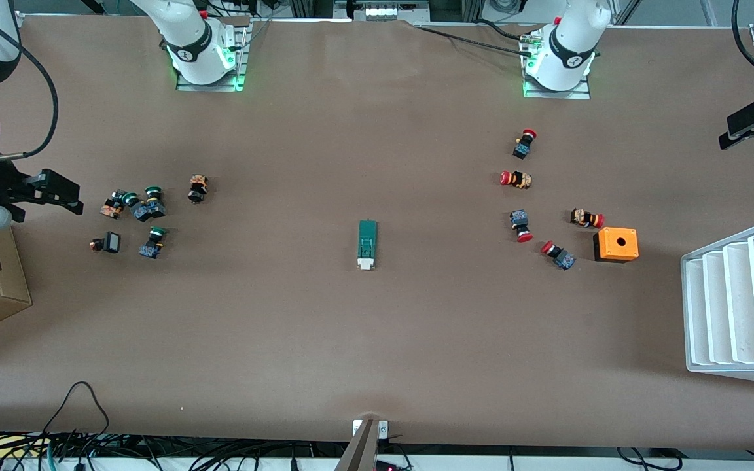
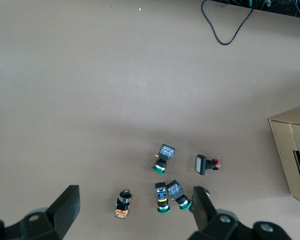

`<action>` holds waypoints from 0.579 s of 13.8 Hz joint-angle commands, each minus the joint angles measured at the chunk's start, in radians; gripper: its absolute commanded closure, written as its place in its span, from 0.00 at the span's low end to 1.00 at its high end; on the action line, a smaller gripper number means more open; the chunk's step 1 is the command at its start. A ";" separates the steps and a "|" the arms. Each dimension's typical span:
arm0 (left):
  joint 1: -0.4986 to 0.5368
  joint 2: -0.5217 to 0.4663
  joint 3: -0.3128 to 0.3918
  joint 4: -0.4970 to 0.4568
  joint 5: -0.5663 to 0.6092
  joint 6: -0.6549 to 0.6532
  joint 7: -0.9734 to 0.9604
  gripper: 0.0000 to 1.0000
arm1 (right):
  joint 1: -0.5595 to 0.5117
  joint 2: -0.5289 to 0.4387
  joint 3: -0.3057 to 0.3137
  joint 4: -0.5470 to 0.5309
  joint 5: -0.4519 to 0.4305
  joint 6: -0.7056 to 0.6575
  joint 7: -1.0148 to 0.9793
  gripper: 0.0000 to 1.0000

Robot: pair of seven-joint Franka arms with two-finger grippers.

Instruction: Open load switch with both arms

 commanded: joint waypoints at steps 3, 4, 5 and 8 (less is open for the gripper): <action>-0.003 0.000 -0.019 0.006 -0.021 -0.003 0.011 0.00 | 0.000 -0.008 0.003 -0.008 -0.001 0.012 0.007 0.00; -0.003 0.000 -0.019 0.006 -0.024 -0.002 0.010 0.00 | 0.000 -0.007 0.003 -0.008 -0.001 0.014 0.007 0.00; -0.003 0.002 -0.011 0.006 -0.029 -0.002 0.010 0.00 | 0.000 -0.007 0.003 -0.008 -0.001 0.014 0.007 0.00; -0.005 0.017 -0.010 0.004 -0.021 0.004 0.010 0.00 | 0.000 -0.007 0.003 -0.008 -0.001 0.015 0.007 0.00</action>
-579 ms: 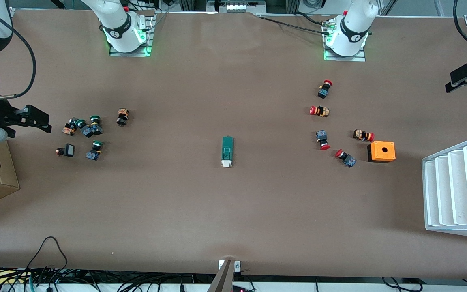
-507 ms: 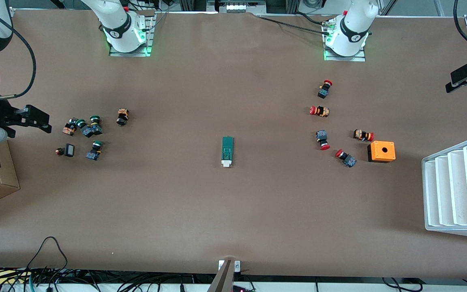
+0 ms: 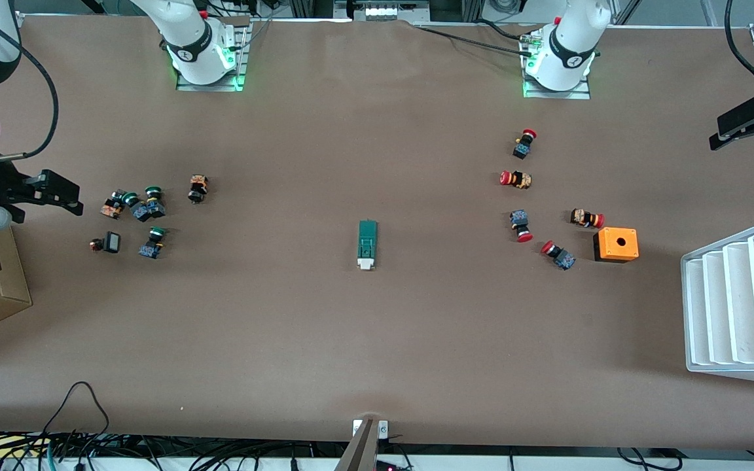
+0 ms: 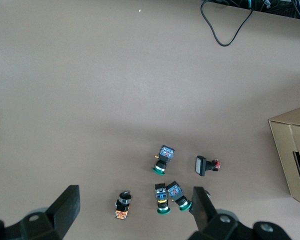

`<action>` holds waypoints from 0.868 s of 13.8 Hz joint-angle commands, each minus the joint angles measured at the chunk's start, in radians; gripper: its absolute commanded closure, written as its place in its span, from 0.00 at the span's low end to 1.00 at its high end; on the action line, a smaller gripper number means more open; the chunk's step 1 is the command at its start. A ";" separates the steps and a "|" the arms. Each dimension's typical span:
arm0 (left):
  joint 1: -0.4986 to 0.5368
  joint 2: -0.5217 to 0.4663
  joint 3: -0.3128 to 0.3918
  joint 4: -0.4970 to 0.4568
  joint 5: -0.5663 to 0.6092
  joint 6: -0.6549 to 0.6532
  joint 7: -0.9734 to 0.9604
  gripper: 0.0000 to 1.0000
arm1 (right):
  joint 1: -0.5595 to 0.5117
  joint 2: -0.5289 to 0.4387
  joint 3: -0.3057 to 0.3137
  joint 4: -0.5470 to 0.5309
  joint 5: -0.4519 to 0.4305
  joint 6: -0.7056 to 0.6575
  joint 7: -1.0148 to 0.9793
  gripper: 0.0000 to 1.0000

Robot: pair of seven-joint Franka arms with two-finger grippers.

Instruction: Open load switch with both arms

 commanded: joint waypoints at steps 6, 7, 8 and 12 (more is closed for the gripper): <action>-0.001 -0.019 -0.011 0.008 -0.010 -0.010 0.014 0.00 | -0.001 -0.007 0.001 -0.007 -0.001 0.010 0.007 0.00; -0.005 -0.017 -0.036 0.017 0.000 -0.011 0.016 0.00 | -0.001 -0.007 0.001 -0.007 -0.001 0.010 0.007 0.00; -0.005 -0.019 -0.051 0.036 0.004 -0.011 0.013 0.00 | -0.001 -0.007 0.001 -0.007 -0.001 0.010 0.007 0.00; -0.015 0.000 -0.146 0.034 0.011 0.015 0.008 0.00 | 0.000 -0.007 0.001 -0.007 -0.001 0.008 0.007 0.00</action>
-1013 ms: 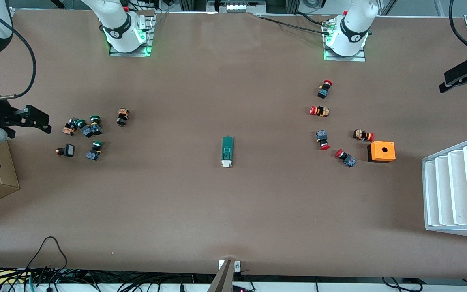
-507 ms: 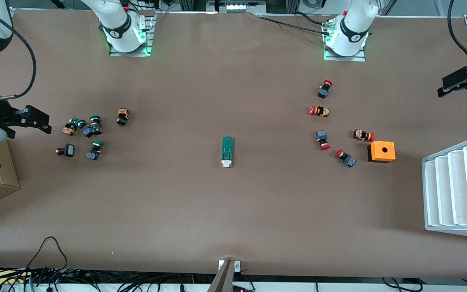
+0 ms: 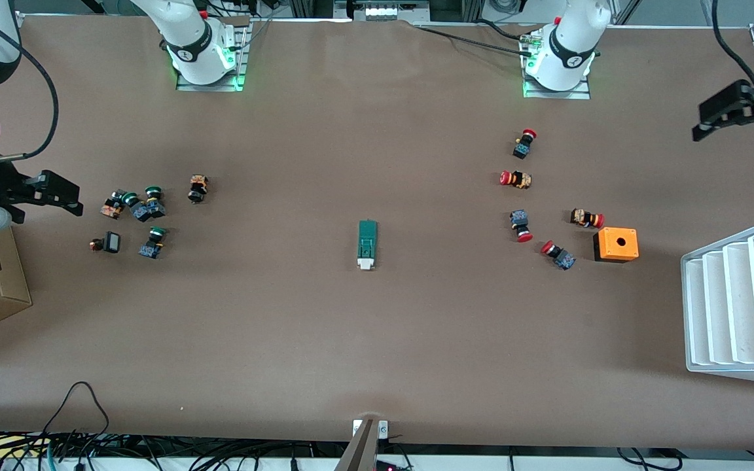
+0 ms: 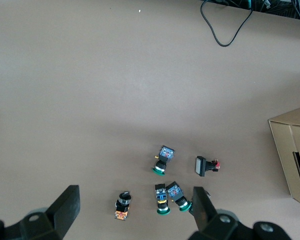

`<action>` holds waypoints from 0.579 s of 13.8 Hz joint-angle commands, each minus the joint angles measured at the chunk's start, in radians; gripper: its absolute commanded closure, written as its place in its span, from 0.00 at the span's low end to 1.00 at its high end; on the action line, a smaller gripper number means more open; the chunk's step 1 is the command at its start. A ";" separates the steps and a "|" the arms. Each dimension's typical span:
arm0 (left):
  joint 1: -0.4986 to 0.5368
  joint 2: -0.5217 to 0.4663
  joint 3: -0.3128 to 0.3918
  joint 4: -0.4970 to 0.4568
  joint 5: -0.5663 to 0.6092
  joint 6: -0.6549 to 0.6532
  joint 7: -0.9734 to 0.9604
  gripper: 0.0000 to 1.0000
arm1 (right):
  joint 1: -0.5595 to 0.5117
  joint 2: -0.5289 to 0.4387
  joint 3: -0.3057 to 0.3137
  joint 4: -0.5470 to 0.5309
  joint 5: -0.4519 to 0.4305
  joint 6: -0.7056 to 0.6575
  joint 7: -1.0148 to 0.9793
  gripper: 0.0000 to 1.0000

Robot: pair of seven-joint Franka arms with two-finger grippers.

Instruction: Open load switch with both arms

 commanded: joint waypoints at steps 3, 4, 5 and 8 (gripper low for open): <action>-0.012 0.086 -0.087 0.003 0.010 0.044 0.010 0.00 | 0.000 -0.009 0.001 -0.007 -0.001 0.006 0.007 0.00; -0.016 0.141 -0.104 0.005 0.013 0.029 0.019 0.00 | -0.001 -0.009 0.001 -0.007 -0.001 0.006 0.007 0.00; -0.015 0.144 -0.107 -0.003 0.010 0.027 0.021 0.00 | -0.001 -0.009 0.001 -0.007 -0.001 0.006 0.007 0.00; -0.039 0.178 -0.127 -0.003 0.023 0.032 0.021 0.00 | -0.001 -0.009 0.001 -0.007 0.001 0.008 0.007 0.00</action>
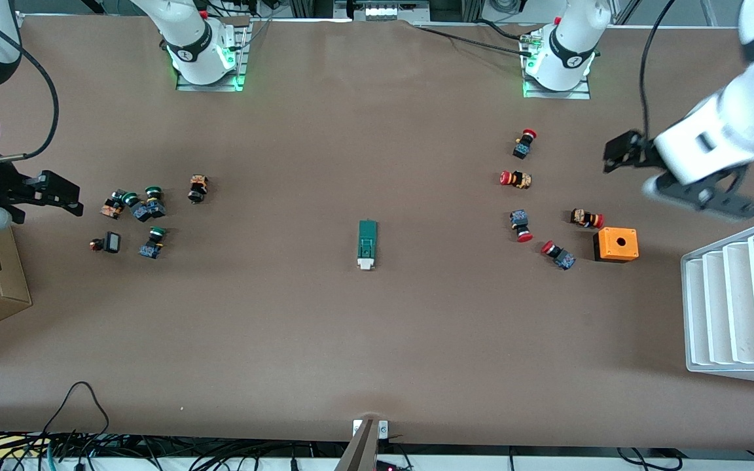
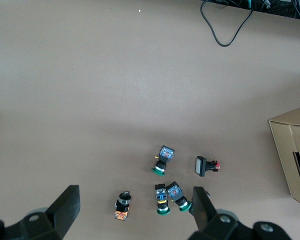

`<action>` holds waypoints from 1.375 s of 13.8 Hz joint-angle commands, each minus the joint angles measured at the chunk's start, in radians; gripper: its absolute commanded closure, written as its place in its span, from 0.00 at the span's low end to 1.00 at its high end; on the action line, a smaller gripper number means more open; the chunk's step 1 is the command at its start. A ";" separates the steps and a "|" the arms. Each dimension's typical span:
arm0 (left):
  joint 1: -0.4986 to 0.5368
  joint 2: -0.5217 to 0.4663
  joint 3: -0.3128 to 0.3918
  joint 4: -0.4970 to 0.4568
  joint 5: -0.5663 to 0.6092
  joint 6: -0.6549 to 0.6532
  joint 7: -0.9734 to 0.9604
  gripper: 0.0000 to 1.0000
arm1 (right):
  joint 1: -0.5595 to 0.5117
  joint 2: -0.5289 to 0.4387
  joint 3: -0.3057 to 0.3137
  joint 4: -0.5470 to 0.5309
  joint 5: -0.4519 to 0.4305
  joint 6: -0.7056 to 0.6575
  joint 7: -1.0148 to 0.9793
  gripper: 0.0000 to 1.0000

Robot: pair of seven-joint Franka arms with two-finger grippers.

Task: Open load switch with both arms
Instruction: 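Move the left gripper over the green load switch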

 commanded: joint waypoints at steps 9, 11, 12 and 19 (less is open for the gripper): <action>-0.086 0.115 -0.250 0.012 0.190 0.046 -0.206 0.00 | -0.006 -0.008 0.000 -0.007 0.002 0.006 0.007 0.00; -0.089 0.121 -0.302 -0.019 0.177 0.143 -0.355 0.00 | -0.006 -0.008 0.000 -0.007 0.001 0.007 0.007 0.00; -0.089 0.122 -0.318 -0.037 0.176 0.196 -0.421 0.00 | -0.006 -0.008 0.000 -0.007 0.001 0.007 0.007 0.00; -0.158 0.174 -0.410 -0.243 0.200 0.737 -0.905 0.00 | -0.015 0.001 -0.006 -0.001 0.001 0.023 0.007 0.00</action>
